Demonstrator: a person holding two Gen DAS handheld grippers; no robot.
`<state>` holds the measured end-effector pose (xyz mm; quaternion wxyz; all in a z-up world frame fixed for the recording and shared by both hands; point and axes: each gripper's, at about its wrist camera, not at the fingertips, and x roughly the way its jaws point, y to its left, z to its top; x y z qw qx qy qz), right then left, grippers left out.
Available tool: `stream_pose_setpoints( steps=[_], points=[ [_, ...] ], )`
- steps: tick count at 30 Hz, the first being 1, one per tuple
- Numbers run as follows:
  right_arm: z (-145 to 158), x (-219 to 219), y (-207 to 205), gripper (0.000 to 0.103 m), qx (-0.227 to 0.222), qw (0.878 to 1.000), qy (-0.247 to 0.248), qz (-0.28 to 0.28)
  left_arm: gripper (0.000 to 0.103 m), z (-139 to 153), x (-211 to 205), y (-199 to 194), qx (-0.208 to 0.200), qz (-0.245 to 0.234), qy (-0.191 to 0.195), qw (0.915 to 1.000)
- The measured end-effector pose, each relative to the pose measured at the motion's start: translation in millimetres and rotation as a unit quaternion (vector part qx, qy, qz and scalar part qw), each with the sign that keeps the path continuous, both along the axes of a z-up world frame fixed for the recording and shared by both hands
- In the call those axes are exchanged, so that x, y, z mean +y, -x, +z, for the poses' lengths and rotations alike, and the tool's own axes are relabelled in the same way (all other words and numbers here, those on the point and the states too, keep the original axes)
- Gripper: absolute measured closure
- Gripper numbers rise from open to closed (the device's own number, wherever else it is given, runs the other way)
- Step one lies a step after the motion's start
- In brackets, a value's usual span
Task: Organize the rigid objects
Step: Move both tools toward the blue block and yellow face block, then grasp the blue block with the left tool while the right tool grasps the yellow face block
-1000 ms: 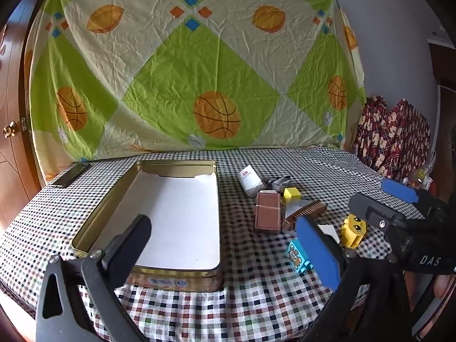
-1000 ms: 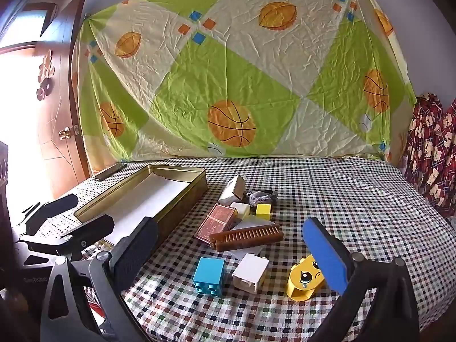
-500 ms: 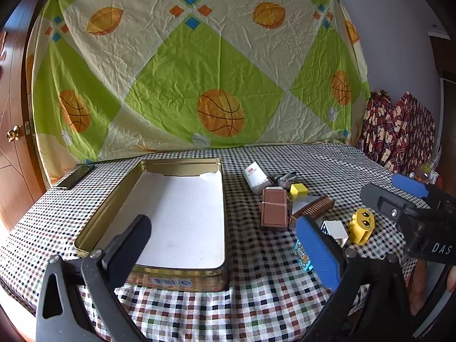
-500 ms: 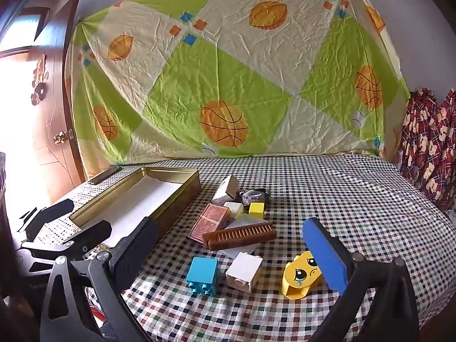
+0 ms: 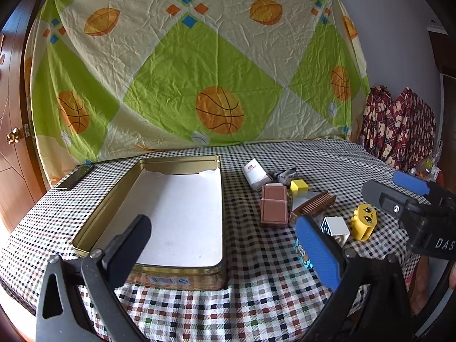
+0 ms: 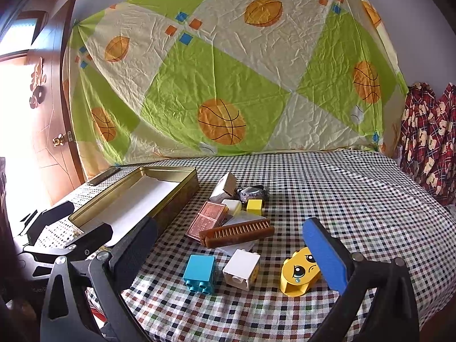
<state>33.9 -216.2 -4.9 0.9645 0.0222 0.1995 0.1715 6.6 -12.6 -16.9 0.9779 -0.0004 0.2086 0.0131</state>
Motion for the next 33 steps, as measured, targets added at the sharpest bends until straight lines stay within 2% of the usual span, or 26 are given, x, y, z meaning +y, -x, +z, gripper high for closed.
stream_pose_setpoints(
  steps=[17,28,33],
  points=[
    [-12,-15,-6,0.001,0.011,1.000,-0.008,-0.014,0.000,-12,-13,-9,0.015,-0.009,-0.012,0.9998],
    [-24,-44,-16,0.001,0.029,0.999,-0.026,-0.035,0.000,-19,-32,-21,0.030,-0.019,-0.024,0.9991],
    [-32,-58,-24,0.001,0.035,0.997,-0.029,-0.058,0.000,-26,-46,-29,0.042,-0.038,-0.026,0.9980]
  ],
)
